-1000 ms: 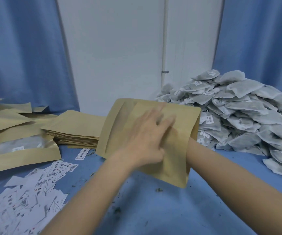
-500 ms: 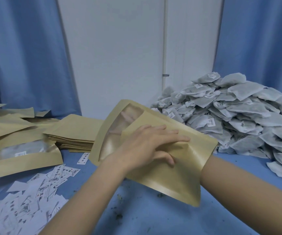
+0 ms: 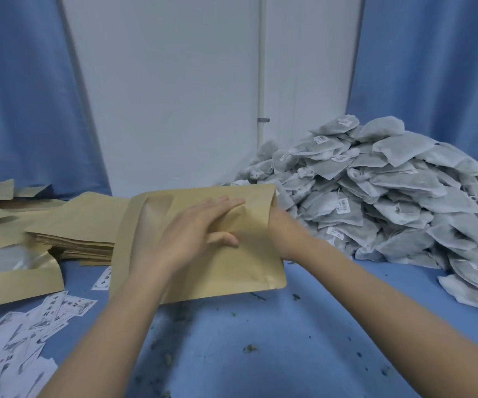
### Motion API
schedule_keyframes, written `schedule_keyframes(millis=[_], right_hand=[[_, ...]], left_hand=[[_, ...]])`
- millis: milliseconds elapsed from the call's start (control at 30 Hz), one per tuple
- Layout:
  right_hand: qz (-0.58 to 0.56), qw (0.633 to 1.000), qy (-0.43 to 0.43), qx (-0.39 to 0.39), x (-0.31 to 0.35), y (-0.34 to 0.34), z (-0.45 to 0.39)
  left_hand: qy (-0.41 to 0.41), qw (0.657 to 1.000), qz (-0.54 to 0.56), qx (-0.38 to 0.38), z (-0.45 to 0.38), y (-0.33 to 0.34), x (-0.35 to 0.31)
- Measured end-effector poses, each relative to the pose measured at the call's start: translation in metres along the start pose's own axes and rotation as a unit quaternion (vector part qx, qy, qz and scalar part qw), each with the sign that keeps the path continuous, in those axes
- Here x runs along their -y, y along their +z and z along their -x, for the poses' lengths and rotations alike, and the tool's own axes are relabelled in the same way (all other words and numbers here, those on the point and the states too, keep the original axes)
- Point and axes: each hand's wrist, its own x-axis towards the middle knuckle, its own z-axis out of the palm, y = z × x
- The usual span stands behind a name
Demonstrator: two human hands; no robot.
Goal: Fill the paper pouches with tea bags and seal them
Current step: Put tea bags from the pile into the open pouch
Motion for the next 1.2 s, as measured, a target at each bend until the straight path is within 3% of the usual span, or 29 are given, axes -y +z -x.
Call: schedule_keyframes(millis=[67, 167, 333, 600, 700, 800, 900, 1067, 1200], right_hand=[[-0.067, 0.988, -0.075, -0.121, -0.014, 0.007, -0.001], [-0.184, 0.959, -0.022, -0.217, -0.041, 0.020, -0.014], [-0.223, 0.940, 0.165, -0.196, -0.077, 0.068, -0.068], [-0.332, 0.895, 0.235, -0.186, -0.077, 0.110, -0.150], [-0.357, 0.865, 0.277, -0.218, -0.072, 0.117, -0.164], [-0.403, 0.835, 0.236, -0.292, -0.077, 0.115, -0.153], [-0.449, 0.827, 0.139, -0.309, -0.085, 0.097, -0.138], [-0.412, 0.865, -0.022, -0.287, -0.092, 0.058, -0.121], [-0.342, 0.905, -0.049, -0.247, -0.074, 0.053, -0.121]], left_hand=[[-0.023, 1.000, -0.010, -0.015, -0.011, 0.004, 0.014], [-0.050, 0.998, -0.012, -0.036, -0.025, 0.007, 0.038], [-0.092, 0.995, -0.017, -0.040, -0.046, 0.013, 0.081], [-0.134, 0.988, -0.016, -0.072, -0.059, 0.017, 0.132], [-0.142, 0.987, -0.016, -0.069, -0.060, 0.018, 0.137], [-0.143, 0.988, -0.021, -0.058, -0.061, 0.018, 0.138], [-0.149, 0.988, -0.015, -0.048, -0.060, 0.018, 0.139], [-0.152, 0.987, -0.004, -0.051, -0.059, 0.016, 0.138], [-0.132, 0.990, 0.003, -0.046, -0.062, 0.018, 0.134]])
